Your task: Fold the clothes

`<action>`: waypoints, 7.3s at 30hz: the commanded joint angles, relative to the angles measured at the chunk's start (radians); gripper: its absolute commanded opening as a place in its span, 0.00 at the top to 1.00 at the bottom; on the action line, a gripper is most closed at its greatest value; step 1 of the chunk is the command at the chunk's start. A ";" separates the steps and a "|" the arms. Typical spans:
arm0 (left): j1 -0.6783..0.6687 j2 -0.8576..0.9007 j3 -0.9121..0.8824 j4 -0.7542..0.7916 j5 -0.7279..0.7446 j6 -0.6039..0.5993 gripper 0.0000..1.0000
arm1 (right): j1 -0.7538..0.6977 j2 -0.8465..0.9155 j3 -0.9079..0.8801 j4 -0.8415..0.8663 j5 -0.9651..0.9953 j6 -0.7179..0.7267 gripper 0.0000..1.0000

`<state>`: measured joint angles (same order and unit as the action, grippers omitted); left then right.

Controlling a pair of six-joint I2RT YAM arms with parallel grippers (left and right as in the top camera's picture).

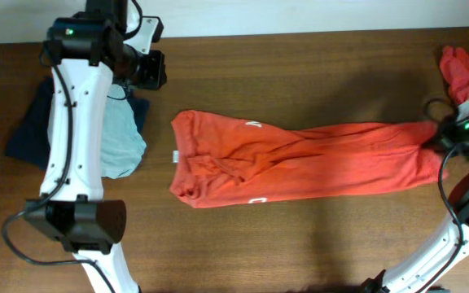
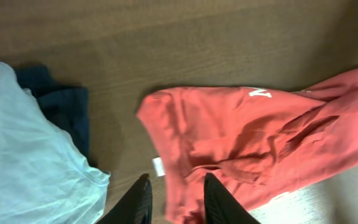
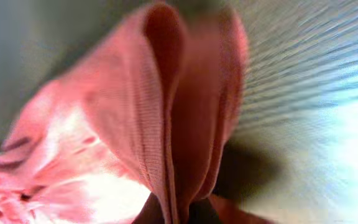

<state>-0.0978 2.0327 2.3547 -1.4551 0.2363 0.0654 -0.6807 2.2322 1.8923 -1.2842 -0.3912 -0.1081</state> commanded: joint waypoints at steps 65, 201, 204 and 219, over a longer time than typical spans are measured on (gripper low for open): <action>0.060 -0.210 0.023 0.063 -0.016 0.019 0.59 | 0.703 -0.032 -0.232 0.121 0.044 0.150 0.96; 0.058 -0.208 0.021 0.068 -0.007 0.019 0.46 | 0.719 -0.515 -0.595 0.315 0.045 0.421 0.84; 0.051 -0.200 0.016 0.072 0.044 0.019 0.45 | 0.663 -0.489 -0.601 0.289 0.102 0.431 0.80; -0.150 0.087 0.015 0.087 0.327 0.198 0.43 | 0.528 -0.394 -0.752 0.282 0.180 0.473 0.76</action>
<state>-0.2134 2.0399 2.3642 -1.3785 0.4820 0.1997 -0.1539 1.8347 1.1660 -1.0237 -0.2787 0.3405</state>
